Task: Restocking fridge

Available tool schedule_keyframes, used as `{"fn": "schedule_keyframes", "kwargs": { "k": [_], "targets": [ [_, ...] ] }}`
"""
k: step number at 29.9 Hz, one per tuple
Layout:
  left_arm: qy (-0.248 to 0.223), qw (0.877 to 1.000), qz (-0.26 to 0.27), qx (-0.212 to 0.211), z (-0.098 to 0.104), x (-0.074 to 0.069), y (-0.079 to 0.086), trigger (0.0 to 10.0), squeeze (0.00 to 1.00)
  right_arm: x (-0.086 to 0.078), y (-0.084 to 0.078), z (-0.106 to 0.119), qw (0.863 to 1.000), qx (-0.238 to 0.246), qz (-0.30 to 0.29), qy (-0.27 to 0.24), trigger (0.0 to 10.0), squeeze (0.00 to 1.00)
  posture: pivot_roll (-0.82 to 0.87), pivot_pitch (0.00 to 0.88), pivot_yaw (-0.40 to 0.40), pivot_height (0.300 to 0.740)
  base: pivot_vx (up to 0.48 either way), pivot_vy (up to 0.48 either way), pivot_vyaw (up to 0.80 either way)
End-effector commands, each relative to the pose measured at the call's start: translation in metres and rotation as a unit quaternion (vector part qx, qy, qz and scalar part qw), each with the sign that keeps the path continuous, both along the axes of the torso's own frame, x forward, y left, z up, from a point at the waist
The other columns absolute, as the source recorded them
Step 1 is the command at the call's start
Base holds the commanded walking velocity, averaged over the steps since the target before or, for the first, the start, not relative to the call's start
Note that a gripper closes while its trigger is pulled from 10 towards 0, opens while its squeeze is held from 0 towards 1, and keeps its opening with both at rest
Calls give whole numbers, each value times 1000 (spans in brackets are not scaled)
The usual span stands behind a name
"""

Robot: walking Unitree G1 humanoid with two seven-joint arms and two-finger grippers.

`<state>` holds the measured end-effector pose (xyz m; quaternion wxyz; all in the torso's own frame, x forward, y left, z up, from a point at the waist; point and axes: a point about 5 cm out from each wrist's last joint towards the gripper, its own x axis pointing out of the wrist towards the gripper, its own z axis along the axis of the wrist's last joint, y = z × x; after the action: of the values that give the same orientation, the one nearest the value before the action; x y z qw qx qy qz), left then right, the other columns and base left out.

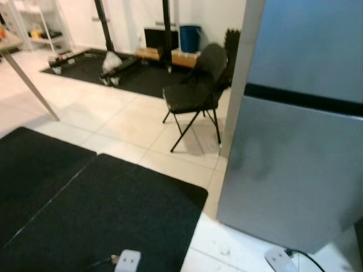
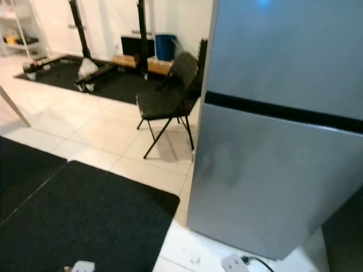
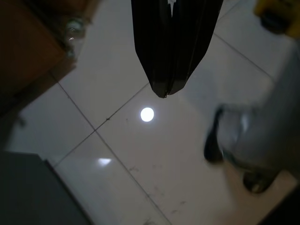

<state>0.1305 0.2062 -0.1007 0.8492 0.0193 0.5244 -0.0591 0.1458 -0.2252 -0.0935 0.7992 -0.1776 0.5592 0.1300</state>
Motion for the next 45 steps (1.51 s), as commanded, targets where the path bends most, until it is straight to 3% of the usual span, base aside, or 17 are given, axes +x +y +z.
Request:
{"fn": "schedule_keyframes", "kwargs": {
  "k": [1,5,14,25,33,45],
  "targets": [
    [20,1000,6,2,-5,-13,-1,10000,0,-2,1,-1,1000,1,5,4,10000,0,-63,0,-22,740,0,0,744],
    [34,999,-4,1,-8,-23,-7,10000,0,-16,8,-7,1000,12,2,19,10000,0,-66,0,-10,740,0,0,742],
    [34,999,-14,7,-8,-22,-6,10000,0,-27,8,-10,999,10,17,36,10000,0,-69,0,-17,740,0,0,742],
    [25,1000,-11,5,-7,-16,-8,10000,0,-18,2,-7,999,-11,23,20,10000,0,-68,0,-14,740,0,0,703],
    [26,1000,-7,-2,-7,-17,-10,10000,0,-18,4,-7,999,-22,28,17,10000,0,-65,0,-16,740,0,0,0],
    [23,1000,-3,-4,-7,-17,-11,10000,0,-17,1,-6,999,-32,27,10,10000,0,-66,0,-22,740,334,0,0]
  ]
}}
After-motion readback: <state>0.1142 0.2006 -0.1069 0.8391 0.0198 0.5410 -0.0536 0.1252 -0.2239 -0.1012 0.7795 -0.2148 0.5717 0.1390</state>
